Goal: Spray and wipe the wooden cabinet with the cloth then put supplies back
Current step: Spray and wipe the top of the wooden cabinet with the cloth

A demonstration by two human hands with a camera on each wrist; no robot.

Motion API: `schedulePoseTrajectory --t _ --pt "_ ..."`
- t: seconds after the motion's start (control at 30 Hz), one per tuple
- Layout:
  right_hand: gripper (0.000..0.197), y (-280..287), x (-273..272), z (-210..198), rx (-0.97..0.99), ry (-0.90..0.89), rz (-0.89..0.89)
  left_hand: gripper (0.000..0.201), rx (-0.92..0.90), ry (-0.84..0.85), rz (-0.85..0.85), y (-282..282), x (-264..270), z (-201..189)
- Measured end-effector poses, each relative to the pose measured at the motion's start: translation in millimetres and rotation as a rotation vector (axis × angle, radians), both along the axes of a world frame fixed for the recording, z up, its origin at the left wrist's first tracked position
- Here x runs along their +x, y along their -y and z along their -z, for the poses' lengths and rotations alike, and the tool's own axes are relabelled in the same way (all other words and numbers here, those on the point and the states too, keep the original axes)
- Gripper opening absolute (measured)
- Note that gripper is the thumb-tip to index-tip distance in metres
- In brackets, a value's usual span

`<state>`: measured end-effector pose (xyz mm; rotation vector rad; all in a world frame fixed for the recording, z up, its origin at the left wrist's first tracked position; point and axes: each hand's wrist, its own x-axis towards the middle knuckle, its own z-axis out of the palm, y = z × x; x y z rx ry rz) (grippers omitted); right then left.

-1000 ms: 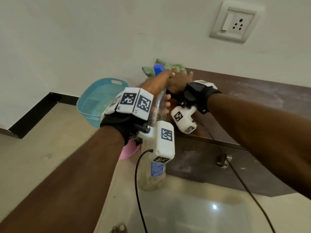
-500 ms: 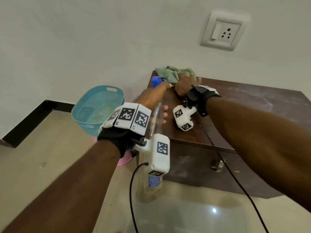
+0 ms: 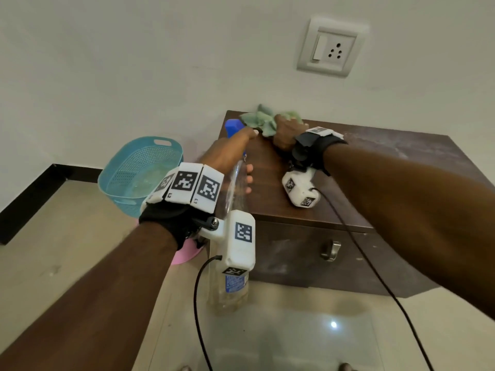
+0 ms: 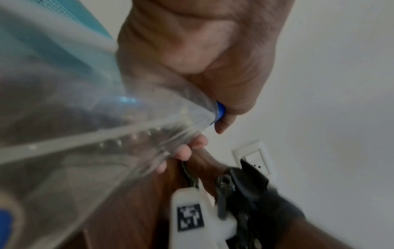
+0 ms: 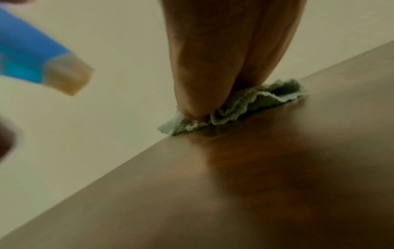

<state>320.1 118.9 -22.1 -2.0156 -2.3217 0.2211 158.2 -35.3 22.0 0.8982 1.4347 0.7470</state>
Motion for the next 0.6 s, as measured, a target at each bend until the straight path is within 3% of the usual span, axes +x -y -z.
schedulePoseTrajectory --t 0.17,0.3,0.4,0.6 --pt "0.046 16.4 34.5 -2.2 0.008 0.164 0.125 0.050 0.016 -0.006 0.032 11.1 -2.2 -6.9" --pt "0.056 33.9 -18.1 2.7 -0.110 0.046 -0.053 0.040 0.007 -0.015 0.038 11.6 10.3 -6.8" --pt "0.050 18.8 -27.9 10.4 -0.067 0.061 -0.178 0.041 0.024 -0.004 0.028 7.2 19.2 -7.8" --pt "0.067 -27.3 30.0 14.4 0.030 0.052 0.238 0.043 0.001 0.045 0.043 3.8 16.9 3.4"
